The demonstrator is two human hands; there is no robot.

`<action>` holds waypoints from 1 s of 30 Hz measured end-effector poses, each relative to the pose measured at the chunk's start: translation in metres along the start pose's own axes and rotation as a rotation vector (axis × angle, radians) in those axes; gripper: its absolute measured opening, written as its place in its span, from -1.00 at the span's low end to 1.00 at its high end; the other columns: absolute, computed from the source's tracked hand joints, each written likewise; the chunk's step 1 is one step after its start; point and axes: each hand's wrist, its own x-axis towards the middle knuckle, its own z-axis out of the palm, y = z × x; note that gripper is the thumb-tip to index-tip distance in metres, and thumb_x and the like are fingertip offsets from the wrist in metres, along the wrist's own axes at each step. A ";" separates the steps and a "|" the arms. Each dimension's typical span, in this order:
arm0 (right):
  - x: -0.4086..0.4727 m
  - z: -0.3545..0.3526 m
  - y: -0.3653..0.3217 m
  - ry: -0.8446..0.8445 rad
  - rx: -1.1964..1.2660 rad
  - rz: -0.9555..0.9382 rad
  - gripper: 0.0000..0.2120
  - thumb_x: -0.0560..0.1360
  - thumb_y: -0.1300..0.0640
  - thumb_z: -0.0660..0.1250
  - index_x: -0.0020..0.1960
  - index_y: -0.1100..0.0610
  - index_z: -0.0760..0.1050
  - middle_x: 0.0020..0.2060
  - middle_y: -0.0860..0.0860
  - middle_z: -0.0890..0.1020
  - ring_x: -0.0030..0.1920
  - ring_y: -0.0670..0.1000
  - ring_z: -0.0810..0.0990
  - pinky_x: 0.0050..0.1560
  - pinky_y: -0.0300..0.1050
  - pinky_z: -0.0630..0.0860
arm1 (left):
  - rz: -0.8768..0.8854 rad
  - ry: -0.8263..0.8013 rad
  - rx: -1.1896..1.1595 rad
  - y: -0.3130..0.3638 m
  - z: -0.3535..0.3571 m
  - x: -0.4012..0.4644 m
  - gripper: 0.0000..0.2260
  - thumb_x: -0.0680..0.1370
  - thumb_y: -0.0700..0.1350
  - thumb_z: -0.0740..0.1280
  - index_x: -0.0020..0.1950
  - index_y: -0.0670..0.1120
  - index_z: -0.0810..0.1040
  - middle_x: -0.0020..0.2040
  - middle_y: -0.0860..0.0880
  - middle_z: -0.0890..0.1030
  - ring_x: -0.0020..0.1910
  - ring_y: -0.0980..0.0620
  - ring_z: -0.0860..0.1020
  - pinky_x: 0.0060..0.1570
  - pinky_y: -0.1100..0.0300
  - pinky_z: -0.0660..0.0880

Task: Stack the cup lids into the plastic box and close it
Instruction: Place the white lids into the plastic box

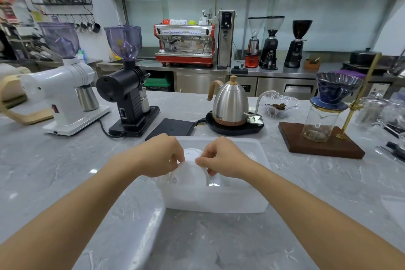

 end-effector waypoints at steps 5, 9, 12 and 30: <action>-0.003 -0.006 0.000 -0.038 0.011 0.022 -0.80 0.51 0.05 0.40 -0.14 0.16 0.69 -0.25 0.08 0.75 -0.26 0.03 0.74 -0.13 -0.12 0.66 | -0.022 0.005 0.004 0.001 0.001 -0.002 -0.77 0.59 -0.16 0.36 0.17 0.01 0.74 0.11 0.05 0.75 0.12 0.02 0.66 0.16 0.09 0.59; -0.010 -0.016 0.000 0.036 0.087 -0.024 -0.86 0.55 0.14 0.35 -0.10 0.15 0.67 -0.22 0.11 0.74 -0.26 0.05 0.73 -0.11 -0.04 0.69 | -0.034 0.051 0.014 0.005 0.001 -0.005 -0.73 0.60 -0.12 0.32 0.25 0.03 0.70 0.22 0.09 0.70 0.24 0.04 0.59 0.21 0.15 0.53; -0.018 -0.039 0.004 0.121 0.194 -0.033 -0.90 0.54 0.20 0.37 -0.11 0.16 0.65 -0.25 0.12 0.72 -0.31 0.01 0.70 -0.18 -0.07 0.68 | -0.013 0.149 -0.033 0.012 -0.004 -0.004 -0.74 0.58 -0.14 0.33 0.21 -0.01 0.71 0.17 0.06 0.72 0.17 0.05 0.63 0.17 0.18 0.54; -0.166 -0.192 0.098 0.538 0.219 0.152 -0.92 0.49 0.23 0.46 -0.17 0.17 0.61 -0.24 0.20 0.74 -0.31 0.00 0.71 -0.22 -0.10 0.65 | 0.382 0.415 -0.414 0.166 0.014 0.046 -0.86 0.56 -0.19 0.41 0.02 -0.06 0.76 -0.13 0.11 0.73 -0.16 0.29 0.62 -0.03 0.36 0.58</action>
